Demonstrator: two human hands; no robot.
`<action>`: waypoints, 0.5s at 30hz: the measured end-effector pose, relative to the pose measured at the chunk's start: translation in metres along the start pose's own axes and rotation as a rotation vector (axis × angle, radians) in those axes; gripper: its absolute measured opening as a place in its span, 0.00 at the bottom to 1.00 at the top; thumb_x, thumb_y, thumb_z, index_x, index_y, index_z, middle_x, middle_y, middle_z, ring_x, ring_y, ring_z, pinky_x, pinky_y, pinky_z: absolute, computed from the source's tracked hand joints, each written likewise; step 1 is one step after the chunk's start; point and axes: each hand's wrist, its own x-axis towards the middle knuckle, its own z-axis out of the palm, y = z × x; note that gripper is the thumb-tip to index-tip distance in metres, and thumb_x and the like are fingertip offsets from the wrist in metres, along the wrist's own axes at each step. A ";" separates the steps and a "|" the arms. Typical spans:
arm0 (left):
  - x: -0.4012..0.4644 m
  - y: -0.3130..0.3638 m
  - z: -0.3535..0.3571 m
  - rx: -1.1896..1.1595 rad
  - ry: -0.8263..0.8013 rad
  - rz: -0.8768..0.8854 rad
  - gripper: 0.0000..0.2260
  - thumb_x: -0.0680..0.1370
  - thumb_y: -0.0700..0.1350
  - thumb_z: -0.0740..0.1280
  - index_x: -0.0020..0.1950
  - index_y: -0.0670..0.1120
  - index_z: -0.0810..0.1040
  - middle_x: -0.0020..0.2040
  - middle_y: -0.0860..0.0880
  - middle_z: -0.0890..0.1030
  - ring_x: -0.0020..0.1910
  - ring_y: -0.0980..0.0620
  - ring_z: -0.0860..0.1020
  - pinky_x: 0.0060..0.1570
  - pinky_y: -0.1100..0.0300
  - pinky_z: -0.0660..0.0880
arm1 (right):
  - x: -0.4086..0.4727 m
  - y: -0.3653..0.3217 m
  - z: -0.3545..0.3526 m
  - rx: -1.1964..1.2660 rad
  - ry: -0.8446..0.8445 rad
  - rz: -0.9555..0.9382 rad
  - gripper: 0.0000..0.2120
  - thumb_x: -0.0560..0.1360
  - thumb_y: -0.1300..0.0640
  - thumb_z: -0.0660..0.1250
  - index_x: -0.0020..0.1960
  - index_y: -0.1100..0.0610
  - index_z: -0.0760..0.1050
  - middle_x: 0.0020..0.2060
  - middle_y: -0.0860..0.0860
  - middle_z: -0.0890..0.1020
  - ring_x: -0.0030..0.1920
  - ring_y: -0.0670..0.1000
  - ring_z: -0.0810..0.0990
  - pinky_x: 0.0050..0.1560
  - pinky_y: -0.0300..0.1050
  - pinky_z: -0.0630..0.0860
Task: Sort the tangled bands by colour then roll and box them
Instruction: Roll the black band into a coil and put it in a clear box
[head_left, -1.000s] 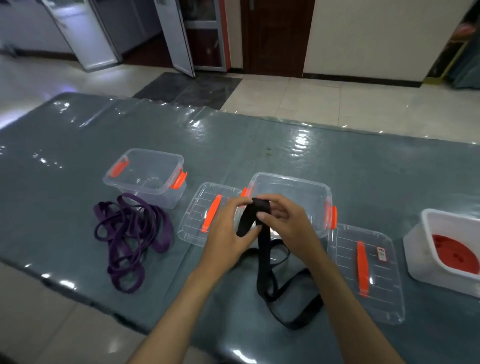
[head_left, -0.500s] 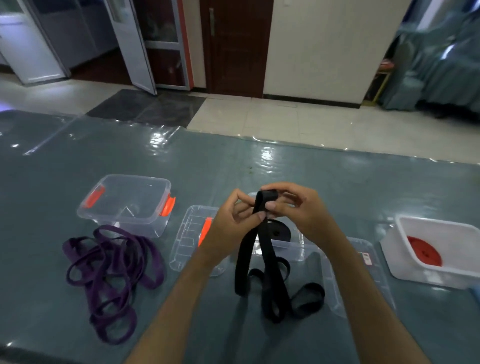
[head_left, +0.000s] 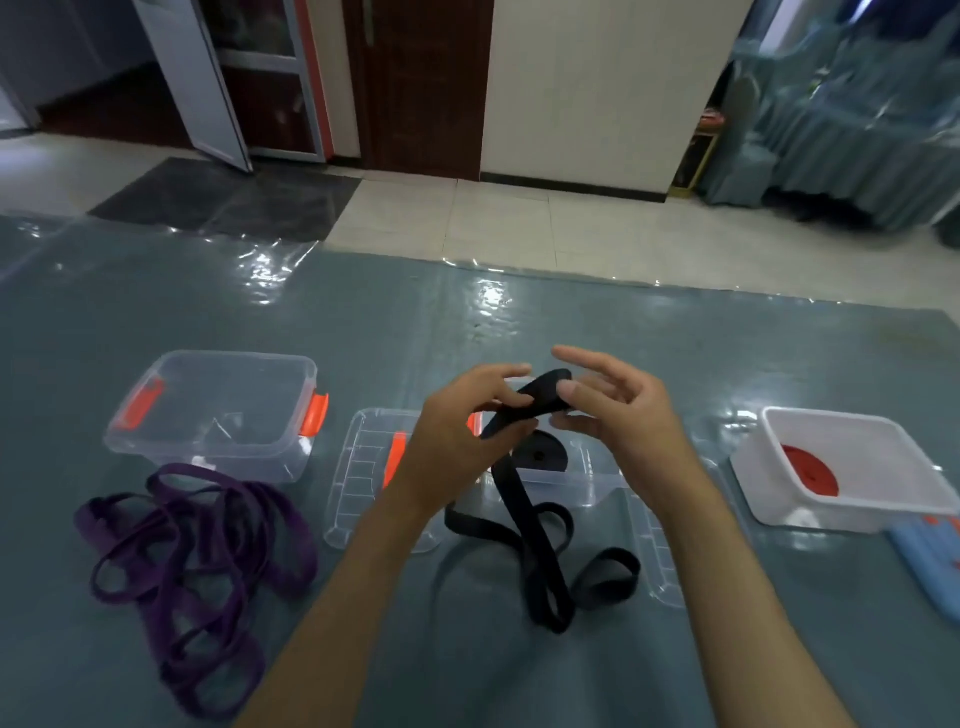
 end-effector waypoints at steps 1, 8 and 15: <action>0.001 0.002 0.003 0.034 -0.004 0.026 0.09 0.75 0.34 0.78 0.54 0.40 0.83 0.61 0.48 0.85 0.59 0.50 0.84 0.58 0.53 0.82 | -0.001 0.000 -0.003 0.026 0.015 0.014 0.12 0.79 0.64 0.73 0.60 0.53 0.85 0.48 0.62 0.88 0.47 0.57 0.88 0.49 0.46 0.84; 0.012 0.028 0.025 0.243 0.074 0.193 0.09 0.72 0.40 0.82 0.49 0.39 0.87 0.51 0.48 0.88 0.51 0.52 0.86 0.54 0.54 0.82 | -0.007 -0.004 -0.021 0.210 0.045 0.156 0.12 0.80 0.66 0.69 0.49 0.53 0.88 0.43 0.54 0.87 0.40 0.48 0.85 0.45 0.39 0.82; 0.008 0.045 0.066 0.070 0.229 0.047 0.12 0.74 0.41 0.81 0.55 0.42 0.85 0.54 0.50 0.88 0.56 0.50 0.87 0.58 0.47 0.83 | -0.016 0.000 -0.046 0.548 0.014 0.247 0.12 0.72 0.62 0.74 0.55 0.59 0.82 0.48 0.56 0.88 0.45 0.51 0.89 0.45 0.40 0.84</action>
